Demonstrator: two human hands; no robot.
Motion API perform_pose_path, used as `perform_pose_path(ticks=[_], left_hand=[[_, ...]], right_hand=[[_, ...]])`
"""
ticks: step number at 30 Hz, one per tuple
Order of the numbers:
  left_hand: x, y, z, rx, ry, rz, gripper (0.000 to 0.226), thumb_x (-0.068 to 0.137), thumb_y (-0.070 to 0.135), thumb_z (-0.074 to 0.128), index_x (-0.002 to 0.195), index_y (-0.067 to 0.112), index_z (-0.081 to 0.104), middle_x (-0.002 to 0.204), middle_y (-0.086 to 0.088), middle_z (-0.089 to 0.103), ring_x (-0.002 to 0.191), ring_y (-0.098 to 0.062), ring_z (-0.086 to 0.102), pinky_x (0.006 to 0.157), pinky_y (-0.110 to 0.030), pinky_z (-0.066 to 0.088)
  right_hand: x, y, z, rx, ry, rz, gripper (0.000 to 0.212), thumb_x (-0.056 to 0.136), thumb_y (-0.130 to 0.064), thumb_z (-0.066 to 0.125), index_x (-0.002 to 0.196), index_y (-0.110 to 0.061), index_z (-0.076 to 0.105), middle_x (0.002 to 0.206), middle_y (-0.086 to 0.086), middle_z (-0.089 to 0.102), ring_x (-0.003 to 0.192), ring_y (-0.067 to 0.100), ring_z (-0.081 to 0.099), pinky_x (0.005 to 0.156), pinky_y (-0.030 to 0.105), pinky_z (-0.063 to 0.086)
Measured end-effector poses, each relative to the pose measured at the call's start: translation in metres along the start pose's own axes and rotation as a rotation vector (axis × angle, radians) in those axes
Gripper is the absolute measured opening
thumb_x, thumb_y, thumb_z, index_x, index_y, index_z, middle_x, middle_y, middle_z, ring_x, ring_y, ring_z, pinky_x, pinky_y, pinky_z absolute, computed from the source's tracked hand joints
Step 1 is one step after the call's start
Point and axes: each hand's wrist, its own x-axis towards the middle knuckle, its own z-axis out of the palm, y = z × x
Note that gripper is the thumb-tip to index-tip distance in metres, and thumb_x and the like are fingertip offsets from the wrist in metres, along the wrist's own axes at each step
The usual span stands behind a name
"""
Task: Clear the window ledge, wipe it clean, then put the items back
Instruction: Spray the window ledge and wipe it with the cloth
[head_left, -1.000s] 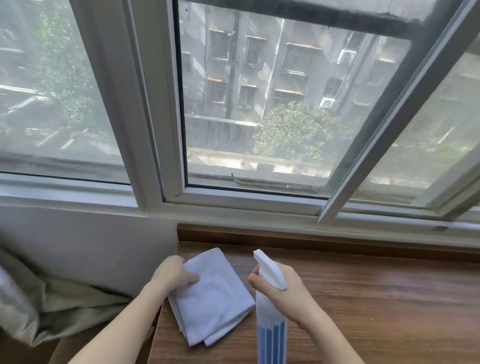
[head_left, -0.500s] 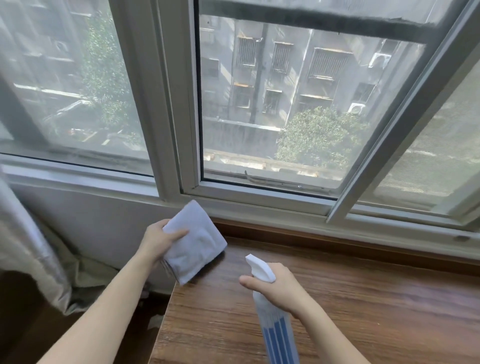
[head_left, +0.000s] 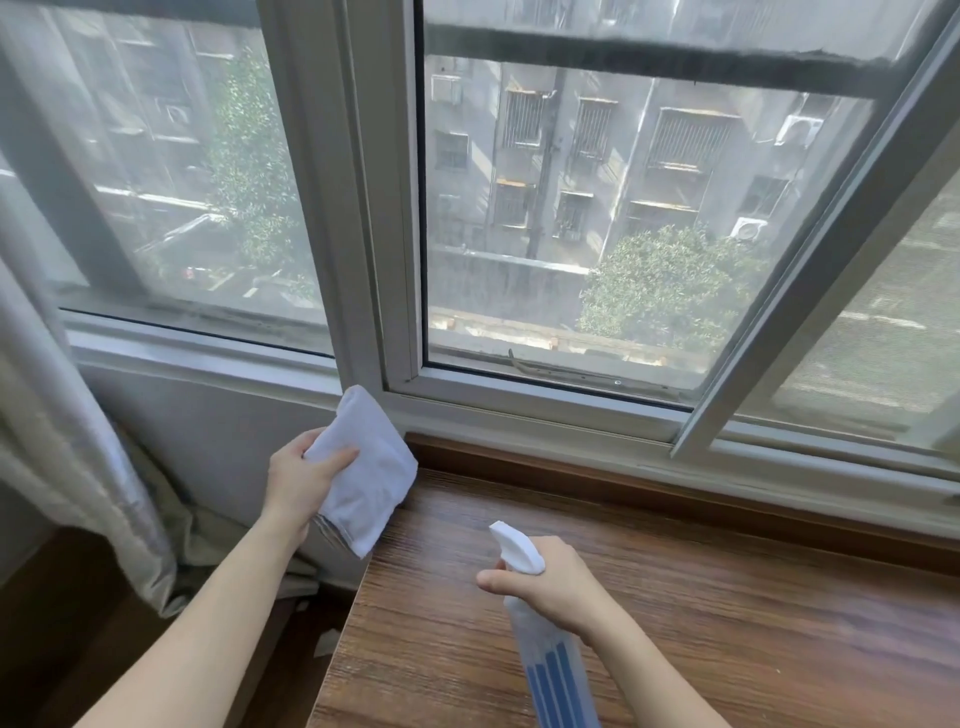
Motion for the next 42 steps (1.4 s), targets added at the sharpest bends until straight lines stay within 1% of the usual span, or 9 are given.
perform_pose_path(ticks=[3,6,13,17,22,28,35,38,42], left_hand=[[0.006,-0.002,0.0,-0.012,-0.021,-0.017,0.024,0.08,0.014,0.079,0.095,0.027,0.066,0.097,0.001,0.07,0.089,-0.016,0.067,0.075,-0.035,0.056],[0.008,-0.007,0.003,-0.047,-0.048,-0.052,0.024,0.078,0.013,0.08,0.098,0.022,0.069,0.095,-0.003,0.073,0.088,-0.02,0.07,0.075,-0.038,0.058],[0.013,-0.017,0.007,-0.097,-0.097,-0.099,0.032,0.077,0.011,0.081,0.106,0.015,0.069,0.096,-0.005,0.074,0.086,-0.021,0.072,0.067,-0.033,0.057],[0.018,-0.019,0.006,-0.109,-0.109,-0.111,0.032,0.077,0.011,0.081,0.106,0.015,0.069,0.096,-0.006,0.074,0.087,-0.023,0.072,0.069,-0.036,0.058],[0.026,-0.021,0.003,-0.106,-0.116,-0.12,0.037,0.075,0.01,0.082,0.109,0.014,0.068,0.099,-0.007,0.074,0.089,-0.024,0.072,0.071,-0.037,0.058],[0.032,-0.023,0.002,-0.111,-0.118,-0.106,0.035,0.076,0.009,0.081,0.109,0.013,0.068,0.099,-0.008,0.073,0.09,-0.026,0.071,0.073,-0.038,0.058],[0.037,-0.024,0.013,-0.213,-0.286,-0.191,0.056,0.062,0.023,0.084,0.114,0.011,0.066,0.103,-0.012,0.074,0.093,-0.031,0.071,0.08,-0.043,0.057],[0.045,-0.026,0.023,-0.154,-0.351,-0.243,0.049,0.07,0.018,0.083,0.115,0.009,0.065,0.105,-0.016,0.073,0.093,-0.032,0.071,0.079,-0.043,0.058],[0.05,-0.038,0.04,-0.174,-0.492,-0.391,0.04,0.085,0.013,0.073,0.123,0.01,0.059,0.114,-0.018,0.07,0.102,-0.033,0.069,0.085,-0.045,0.056]], right_hand=[[0.006,-0.003,0.004,-0.017,0.024,-0.005,0.06,0.065,-0.059,0.077,0.068,-0.005,0.051,0.062,-0.006,0.047,0.058,0.008,0.041,0.061,0.03,0.032],[0.011,-0.005,0.006,-0.012,0.044,0.009,0.06,0.06,-0.061,0.077,0.061,-0.014,0.038,0.061,-0.003,0.037,0.058,0.012,0.033,0.059,0.031,0.026],[0.02,-0.007,0.002,0.021,-0.017,0.016,0.05,0.06,-0.058,0.078,0.064,-0.014,0.053,0.061,-0.007,0.047,0.059,0.009,0.041,0.062,0.031,0.032],[0.022,-0.005,0.005,-0.051,-0.019,0.021,0.06,0.061,-0.06,0.075,0.061,-0.013,0.038,0.059,-0.003,0.034,0.057,0.013,0.03,0.059,0.032,0.024],[0.021,-0.003,0.007,0.018,-0.003,0.042,0.064,0.062,-0.055,0.078,0.068,-0.002,0.043,0.062,-0.003,0.041,0.059,0.011,0.036,0.062,0.031,0.029],[0.018,-0.004,0.008,-0.006,0.038,0.046,0.06,0.066,-0.053,0.078,0.062,-0.01,0.037,0.061,-0.003,0.036,0.057,0.012,0.031,0.058,0.031,0.025],[0.016,-0.004,0.002,0.008,0.094,0.042,0.052,0.069,-0.049,0.078,0.064,-0.007,0.048,0.057,-0.007,0.045,0.054,0.006,0.039,0.058,0.028,0.031],[0.017,-0.003,-0.003,-0.002,0.107,0.055,0.051,0.068,-0.051,0.078,0.065,-0.008,0.051,0.057,-0.009,0.048,0.054,0.005,0.041,0.058,0.028,0.032],[0.019,0.0,-0.007,0.013,0.103,0.078,0.042,0.068,-0.053,0.077,0.062,-0.022,0.05,0.057,-0.009,0.046,0.054,0.005,0.039,0.059,0.027,0.031]])
